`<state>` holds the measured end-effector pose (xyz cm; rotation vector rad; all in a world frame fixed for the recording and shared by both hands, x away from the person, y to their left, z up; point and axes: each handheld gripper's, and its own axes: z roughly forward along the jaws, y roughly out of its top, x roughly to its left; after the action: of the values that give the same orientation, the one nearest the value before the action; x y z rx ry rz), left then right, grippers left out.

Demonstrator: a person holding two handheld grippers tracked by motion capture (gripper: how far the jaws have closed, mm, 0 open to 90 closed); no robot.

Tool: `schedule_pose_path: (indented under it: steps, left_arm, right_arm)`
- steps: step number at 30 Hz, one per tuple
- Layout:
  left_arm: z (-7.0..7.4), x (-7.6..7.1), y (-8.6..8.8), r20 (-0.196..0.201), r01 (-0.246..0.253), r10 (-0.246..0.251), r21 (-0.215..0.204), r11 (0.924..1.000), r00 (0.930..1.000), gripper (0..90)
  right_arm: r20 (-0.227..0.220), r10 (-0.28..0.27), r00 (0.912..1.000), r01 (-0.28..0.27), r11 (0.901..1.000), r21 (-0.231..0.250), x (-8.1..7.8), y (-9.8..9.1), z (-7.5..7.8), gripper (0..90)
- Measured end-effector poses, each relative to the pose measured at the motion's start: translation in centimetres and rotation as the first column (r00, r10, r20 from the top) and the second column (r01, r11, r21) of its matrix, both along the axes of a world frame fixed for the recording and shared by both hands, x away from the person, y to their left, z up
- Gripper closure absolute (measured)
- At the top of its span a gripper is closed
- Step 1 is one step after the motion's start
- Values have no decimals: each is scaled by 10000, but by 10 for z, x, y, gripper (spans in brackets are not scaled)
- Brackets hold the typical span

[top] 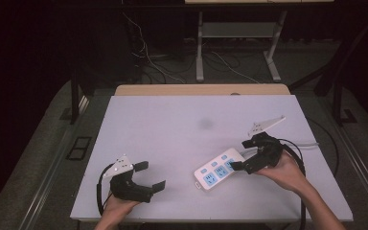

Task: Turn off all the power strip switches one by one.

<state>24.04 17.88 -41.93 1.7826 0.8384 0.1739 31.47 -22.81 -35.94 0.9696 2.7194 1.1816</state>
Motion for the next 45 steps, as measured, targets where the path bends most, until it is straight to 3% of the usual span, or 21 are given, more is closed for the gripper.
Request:
schedule_pose_path:
  steps: [15,17,24,25,28,32,37,44,45]
  left_arm:
    - [0,1,0,-52,-9,9,15,10000,10000,0]
    - [0,1,1,-45,-10,10,8,10000,10000,0]
    - [0,1,2,-36,-69,69,-32,10000,10000,0]
    - [0,1,2,-33,-96,96,-68,9999,9999,0]
    - [0,1,3,-34,-99,99,-75,9999,9999,0]
    - [-1,1,3,-23,-102,102,-33,9999,9999,0]
    - [-1,1,2,54,-141,141,77,9999,9999,0]
    - [-1,1,3,78,-143,143,34,9999,9999,0]
    - [-1,1,3,85,-147,146,45,9999,9999,0]
  right_arm:
    - [-272,65,9996,-74,9994,-334,23,13,-1,9]
    - [-298,106,9995,-116,9993,-350,26,14,-3,54]
    - [-264,72,9996,-87,9982,-593,33,20,-9,84]
    - [-287,73,9996,-91,9980,-619,33,21,-10,147]
    - [-247,168,9996,-182,9981,-591,36,22,-11,170]
    - [-285,321,9991,-339,9972,-664,41,22,-11,266]
    - [-513,575,9970,-606,9964,-599,48,21,-10,543]
    - [-773,861,9933,-910,9939,-626,55,22,-13,850]
    - [-773,861,9933,-910,9939,-626,55,22,-13,850]
